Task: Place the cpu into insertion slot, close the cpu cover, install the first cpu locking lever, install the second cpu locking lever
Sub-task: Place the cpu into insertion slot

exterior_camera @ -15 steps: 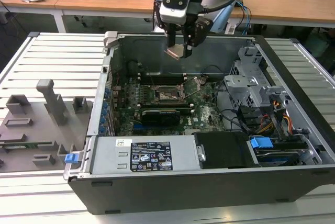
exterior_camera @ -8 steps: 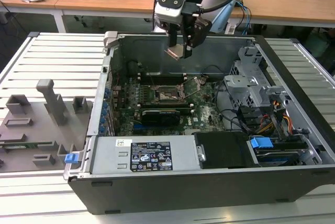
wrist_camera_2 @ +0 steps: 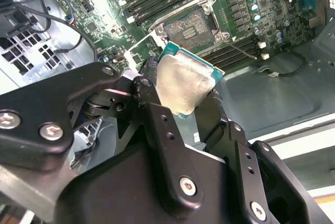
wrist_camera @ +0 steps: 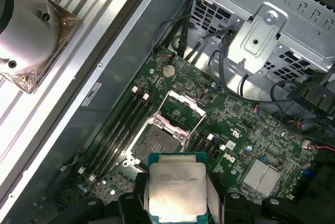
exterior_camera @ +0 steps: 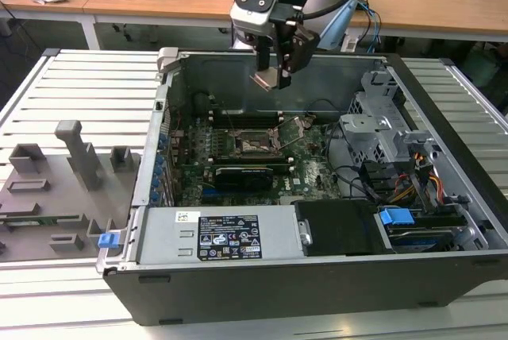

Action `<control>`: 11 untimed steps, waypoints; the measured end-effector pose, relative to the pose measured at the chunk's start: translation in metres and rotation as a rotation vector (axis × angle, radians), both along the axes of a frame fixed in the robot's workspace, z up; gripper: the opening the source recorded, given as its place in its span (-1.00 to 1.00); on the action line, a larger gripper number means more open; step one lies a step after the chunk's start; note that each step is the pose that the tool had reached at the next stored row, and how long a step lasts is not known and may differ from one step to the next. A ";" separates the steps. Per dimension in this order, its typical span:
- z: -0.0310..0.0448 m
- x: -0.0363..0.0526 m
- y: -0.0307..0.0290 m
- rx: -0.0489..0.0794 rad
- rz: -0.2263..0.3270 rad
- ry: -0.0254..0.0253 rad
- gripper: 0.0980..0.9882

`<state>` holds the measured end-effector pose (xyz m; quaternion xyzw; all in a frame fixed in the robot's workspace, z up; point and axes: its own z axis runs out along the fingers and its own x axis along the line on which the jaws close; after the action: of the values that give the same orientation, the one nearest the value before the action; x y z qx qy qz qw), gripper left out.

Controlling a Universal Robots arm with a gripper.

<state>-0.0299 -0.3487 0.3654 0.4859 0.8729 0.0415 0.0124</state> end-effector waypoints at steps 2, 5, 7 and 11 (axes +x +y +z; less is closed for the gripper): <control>0.0000 0.0000 0.0000 0.000 -0.019 0.0000 -0.03; -0.0001 0.0000 0.0000 0.000 -0.056 0.0000 -0.03; -0.0001 0.0000 0.0000 0.000 -0.079 -0.0001 -0.03; -0.0002 0.0000 0.0000 0.000 -0.118 0.0000 -0.03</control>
<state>-0.0299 -0.3488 0.3652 0.5367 0.8426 0.0407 0.0148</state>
